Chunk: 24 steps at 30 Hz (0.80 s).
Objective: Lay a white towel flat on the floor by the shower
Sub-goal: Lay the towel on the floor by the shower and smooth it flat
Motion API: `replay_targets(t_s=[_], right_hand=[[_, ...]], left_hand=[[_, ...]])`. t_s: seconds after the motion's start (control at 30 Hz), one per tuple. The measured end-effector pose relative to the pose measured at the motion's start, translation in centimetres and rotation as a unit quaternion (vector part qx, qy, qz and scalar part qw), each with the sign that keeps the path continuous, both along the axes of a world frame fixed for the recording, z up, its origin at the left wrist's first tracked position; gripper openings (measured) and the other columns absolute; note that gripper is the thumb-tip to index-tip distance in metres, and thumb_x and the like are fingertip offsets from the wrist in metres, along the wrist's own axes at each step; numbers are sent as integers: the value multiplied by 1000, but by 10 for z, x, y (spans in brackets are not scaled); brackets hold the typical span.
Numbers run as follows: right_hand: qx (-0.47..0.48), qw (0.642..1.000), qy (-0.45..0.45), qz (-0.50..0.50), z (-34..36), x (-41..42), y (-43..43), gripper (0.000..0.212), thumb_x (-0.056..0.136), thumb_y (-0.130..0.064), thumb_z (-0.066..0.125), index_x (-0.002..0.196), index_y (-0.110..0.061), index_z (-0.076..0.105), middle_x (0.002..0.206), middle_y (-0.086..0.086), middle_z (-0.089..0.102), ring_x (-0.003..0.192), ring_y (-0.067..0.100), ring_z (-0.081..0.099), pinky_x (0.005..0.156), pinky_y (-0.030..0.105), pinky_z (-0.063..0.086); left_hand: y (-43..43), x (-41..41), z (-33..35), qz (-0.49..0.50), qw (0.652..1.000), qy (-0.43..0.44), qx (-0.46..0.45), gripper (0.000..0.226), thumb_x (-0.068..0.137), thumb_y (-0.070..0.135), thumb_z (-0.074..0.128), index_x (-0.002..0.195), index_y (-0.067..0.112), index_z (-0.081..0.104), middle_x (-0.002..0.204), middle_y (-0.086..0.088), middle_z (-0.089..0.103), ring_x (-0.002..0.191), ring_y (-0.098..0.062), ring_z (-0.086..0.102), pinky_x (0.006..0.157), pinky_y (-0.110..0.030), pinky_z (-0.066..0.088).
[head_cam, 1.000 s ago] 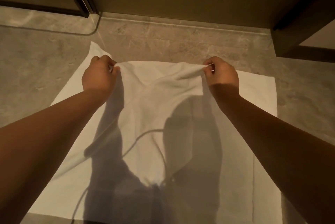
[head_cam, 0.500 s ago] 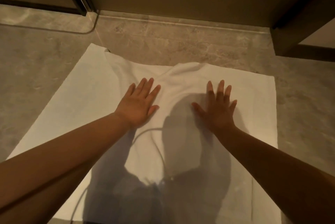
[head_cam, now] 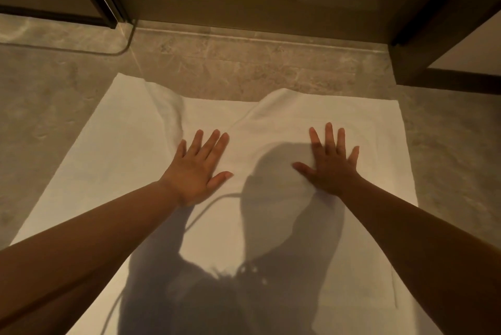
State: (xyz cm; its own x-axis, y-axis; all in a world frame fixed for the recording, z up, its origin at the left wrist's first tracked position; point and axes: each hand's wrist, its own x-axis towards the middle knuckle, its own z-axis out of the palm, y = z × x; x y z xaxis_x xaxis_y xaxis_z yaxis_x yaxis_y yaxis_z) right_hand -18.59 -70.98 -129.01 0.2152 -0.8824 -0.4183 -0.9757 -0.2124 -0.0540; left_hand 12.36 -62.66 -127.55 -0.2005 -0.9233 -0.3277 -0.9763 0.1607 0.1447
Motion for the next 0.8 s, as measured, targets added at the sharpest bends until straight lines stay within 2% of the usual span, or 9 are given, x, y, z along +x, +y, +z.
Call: replay_targets(t_s=[0.13, 0.2, 0.27, 0.33, 0.43, 0.6, 0.8], right_hand=[[-30, 999, -30, -3, 9, -9, 6, 95, 75, -83, 19, 149, -30, -9, 158, 7, -17, 143, 31, -18, 110, 63, -2], [-74, 994, -68, -32, 12, -11, 23, 91, 81, -79, 24, 150, -28, -6, 158, 7, -14, 144, 30, -15, 113, 59, -2], [-96, 989, -92, -62, 13, -12, 49, 90, 82, -79, 22, 149, -29, -11, 158, 6, -18, 143, 29, -19, 113, 57, -4], [-76, 990, -83, -86, 13, -12, 75, 93, 79, -82, 19, 147, -31, -19, 156, 5, -25, 141, 29, -24, 111, 57, -7], [-13, 994, -35, -105, 10, -17, 96, 98, 75, -84, 19, 144, -31, -25, 154, 7, -29, 139, 33, -27, 109, 64, -4], [39, 991, -23, -122, 15, -27, 93, 103, 72, -86, 28, 144, -32, -24, 153, 5, -31, 139, 34, -28, 106, 70, -1], [56, 988, -20, -142, 22, -49, 88, 104, 71, -85, 35, 145, -37, -19, 155, 0, -28, 140, 33, -26, 104, 71, 2]], left_hand=[[2, -5, 1, 4, 1000, -22, 2, 75, 86, 68, -1, 142, 26, -27, 156, 1, -22, 143, -27, -18, 115, -53, 2], [5, -10, 4, -31, 998, -53, -33, 76, 84, 67, -6, 144, 25, -26, 154, -3, -27, 142, -27, -22, 114, -55, 0], [13, -18, 5, -89, 990, -91, -52, 77, 84, 66, -8, 145, 22, -25, 154, -7, -27, 141, -30, -24, 114, -55, -3], [22, -29, 1, -128, 985, -108, -44, 80, 83, 69, -3, 144, 22, -26, 153, -8, -27, 140, -33, -24, 113, -55, -6], [27, -39, -2, -141, 983, -116, -18, 85, 83, 74, 7, 142, 23, -28, 153, -9, -28, 140, -35, -25, 112, -57, -7], [24, -49, 4, -175, 975, -133, 16, 89, 82, 77, 11, 141, 24, -29, 153, -14, -27, 141, -37, -21, 110, -60, -9], [12, -69, 5, -182, 974, -127, 48, 96, 79, 81, 16, 140, 24, -30, 153, -14, -28, 141, -37, -21, 109, -60, -9]])
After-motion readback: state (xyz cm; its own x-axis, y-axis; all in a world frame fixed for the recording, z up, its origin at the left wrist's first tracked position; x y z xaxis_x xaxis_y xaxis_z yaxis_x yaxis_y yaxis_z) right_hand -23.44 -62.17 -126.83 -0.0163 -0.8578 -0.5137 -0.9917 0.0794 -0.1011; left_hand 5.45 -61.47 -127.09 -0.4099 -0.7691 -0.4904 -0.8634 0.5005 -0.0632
